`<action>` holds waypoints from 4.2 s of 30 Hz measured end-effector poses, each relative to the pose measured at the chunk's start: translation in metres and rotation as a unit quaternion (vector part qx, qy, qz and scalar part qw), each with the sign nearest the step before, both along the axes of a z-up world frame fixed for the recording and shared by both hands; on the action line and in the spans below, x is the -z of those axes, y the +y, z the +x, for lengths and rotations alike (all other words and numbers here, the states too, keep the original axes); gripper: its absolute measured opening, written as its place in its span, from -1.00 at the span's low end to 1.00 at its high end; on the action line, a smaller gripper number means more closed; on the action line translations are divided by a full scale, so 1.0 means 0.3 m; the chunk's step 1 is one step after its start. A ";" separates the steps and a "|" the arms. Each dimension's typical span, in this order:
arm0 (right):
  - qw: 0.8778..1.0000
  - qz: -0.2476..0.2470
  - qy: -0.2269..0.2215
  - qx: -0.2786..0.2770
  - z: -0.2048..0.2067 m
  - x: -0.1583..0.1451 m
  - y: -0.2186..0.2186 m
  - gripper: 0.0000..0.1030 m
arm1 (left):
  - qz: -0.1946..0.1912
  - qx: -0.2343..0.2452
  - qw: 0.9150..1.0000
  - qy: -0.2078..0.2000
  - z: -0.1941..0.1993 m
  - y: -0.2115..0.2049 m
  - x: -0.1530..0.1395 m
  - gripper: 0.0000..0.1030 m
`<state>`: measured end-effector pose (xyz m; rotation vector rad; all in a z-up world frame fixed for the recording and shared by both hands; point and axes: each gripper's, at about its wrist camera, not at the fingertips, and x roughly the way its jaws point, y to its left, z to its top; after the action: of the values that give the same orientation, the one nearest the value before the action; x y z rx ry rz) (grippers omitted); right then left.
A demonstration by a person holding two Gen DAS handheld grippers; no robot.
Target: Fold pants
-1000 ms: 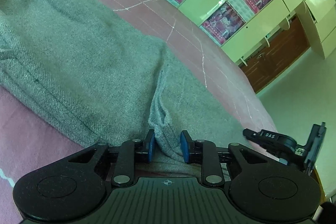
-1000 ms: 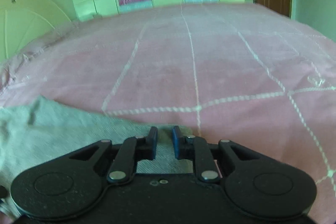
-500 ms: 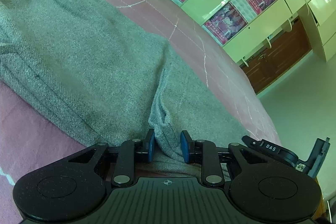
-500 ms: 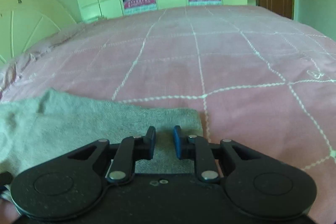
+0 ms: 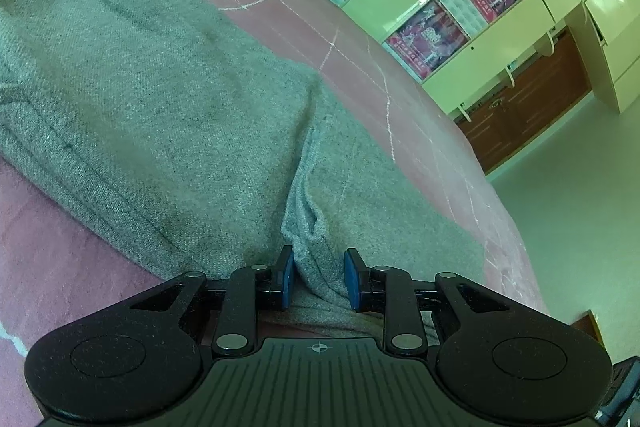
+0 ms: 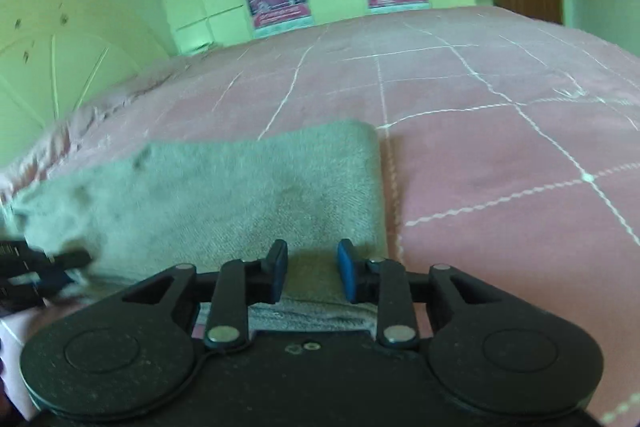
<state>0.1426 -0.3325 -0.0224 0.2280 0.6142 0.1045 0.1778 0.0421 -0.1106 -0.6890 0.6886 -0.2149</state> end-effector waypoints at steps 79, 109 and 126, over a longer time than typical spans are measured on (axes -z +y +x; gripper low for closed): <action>0.959 0.259 -0.067 0.093 -0.115 -0.022 -0.325 0.13 | 0.254 0.102 0.949 -0.155 -0.181 -0.323 -0.340 0.81; 0.938 0.317 0.063 0.123 0.130 0.024 -0.122 0.05 | 0.250 0.087 0.960 -0.086 -0.238 0.032 -0.157 0.81; 0.962 0.267 -0.054 -0.001 0.091 -0.304 0.026 -0.45 | 0.270 -0.020 0.961 -0.060 -0.196 0.040 -0.105 0.88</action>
<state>0.1699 -0.3247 0.0688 0.7399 0.4663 0.2833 0.1189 0.0541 -0.0792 -0.1647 0.5807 -0.0245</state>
